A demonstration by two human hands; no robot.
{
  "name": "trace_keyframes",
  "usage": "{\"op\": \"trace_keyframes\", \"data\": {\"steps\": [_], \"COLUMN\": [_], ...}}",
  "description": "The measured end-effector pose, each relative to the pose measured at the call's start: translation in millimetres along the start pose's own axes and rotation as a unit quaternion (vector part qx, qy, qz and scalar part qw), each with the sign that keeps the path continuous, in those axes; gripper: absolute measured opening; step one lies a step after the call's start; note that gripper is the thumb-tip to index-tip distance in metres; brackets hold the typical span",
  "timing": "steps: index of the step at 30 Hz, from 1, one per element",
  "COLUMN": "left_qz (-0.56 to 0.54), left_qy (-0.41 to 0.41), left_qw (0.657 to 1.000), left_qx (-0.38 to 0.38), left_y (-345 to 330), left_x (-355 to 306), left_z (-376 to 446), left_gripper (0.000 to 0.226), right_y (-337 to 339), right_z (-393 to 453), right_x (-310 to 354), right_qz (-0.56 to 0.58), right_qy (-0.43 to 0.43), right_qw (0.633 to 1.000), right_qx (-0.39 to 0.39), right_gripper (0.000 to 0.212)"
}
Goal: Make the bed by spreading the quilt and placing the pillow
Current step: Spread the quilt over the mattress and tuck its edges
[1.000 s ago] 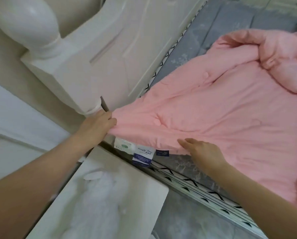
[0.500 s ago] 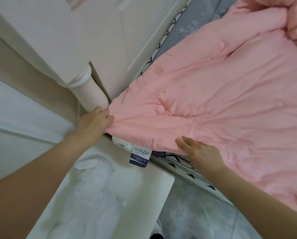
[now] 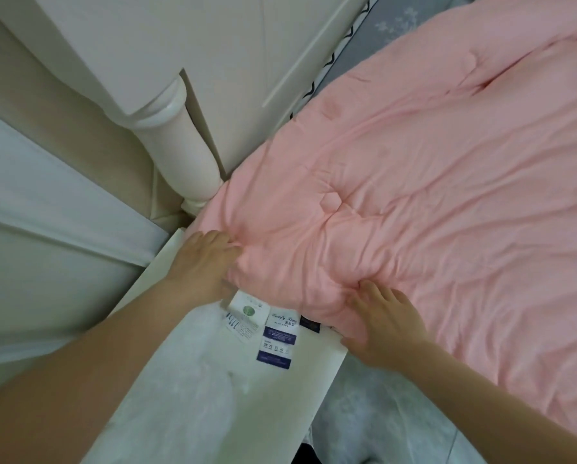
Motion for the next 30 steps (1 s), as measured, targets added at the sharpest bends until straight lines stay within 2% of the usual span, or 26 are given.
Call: {"op": "trace_keyframes", "data": {"steps": [5,11,13,17,21,24,26,28,30], "left_qz": [0.024,0.086,0.113,0.120,0.130,0.147,0.140,0.113,0.071], "left_qy": [-0.058,-0.012,0.000,-0.004,-0.044,-0.070,-0.076,-0.079,-0.079], "left_qw": [0.996,0.996,0.993,0.990,0.982,0.977,0.974,0.971,0.969], "left_qx": [-0.066,-0.024,-0.029,-0.069,-0.127,-0.134,-0.159,-0.194,-0.224], "left_y": [6.7,-17.6,-24.8,-29.5,-20.7,-16.6,-10.8,-1.1,8.6], "left_x": [-24.5,-28.0,-23.9,-17.8,-14.2,-15.8,-18.6,-23.7,-25.4], "left_z": [-3.0,15.2,23.6,38.1,51.4,56.9,58.1,58.6,56.9], "left_gripper": [0.097,0.132,0.134,0.133,0.125,0.114,0.097,0.072,0.052], "right_y": [17.0,10.7,2.3,-6.8,-3.4,1.9,14.1,29.3,50.1], "right_z": [10.3,33.5,42.1,57.8,70.8,72.5,69.9,70.4,73.0], "right_x": [21.1,33.7,28.9,21.1,18.0,13.9,10.1,-2.3,-25.5], "right_qz": [-0.009,-0.050,-0.060,-0.075,-0.068,-0.047,-0.015,0.031,0.085], "right_qy": [0.031,0.054,0.047,0.038,0.030,0.043,0.058,0.057,0.000], "right_qw": [0.998,0.995,0.996,0.996,0.994,0.994,0.989,0.984,0.980], "right_qx": [-0.056,-0.065,-0.048,-0.041,-0.076,-0.094,-0.137,-0.167,-0.178], "right_gripper": [0.065,0.086,0.094,0.092,0.092,0.089,0.067,0.044,0.027]}}
Point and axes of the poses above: each hand's wrist, its own z-axis towards the middle knuckle, its own y-axis out of the back of the hand, x = y × z, the point moved 7 cm from there along z, towards the middle knuckle, and after that the axes turned 5 degrees about y, right-handed, at the moved point
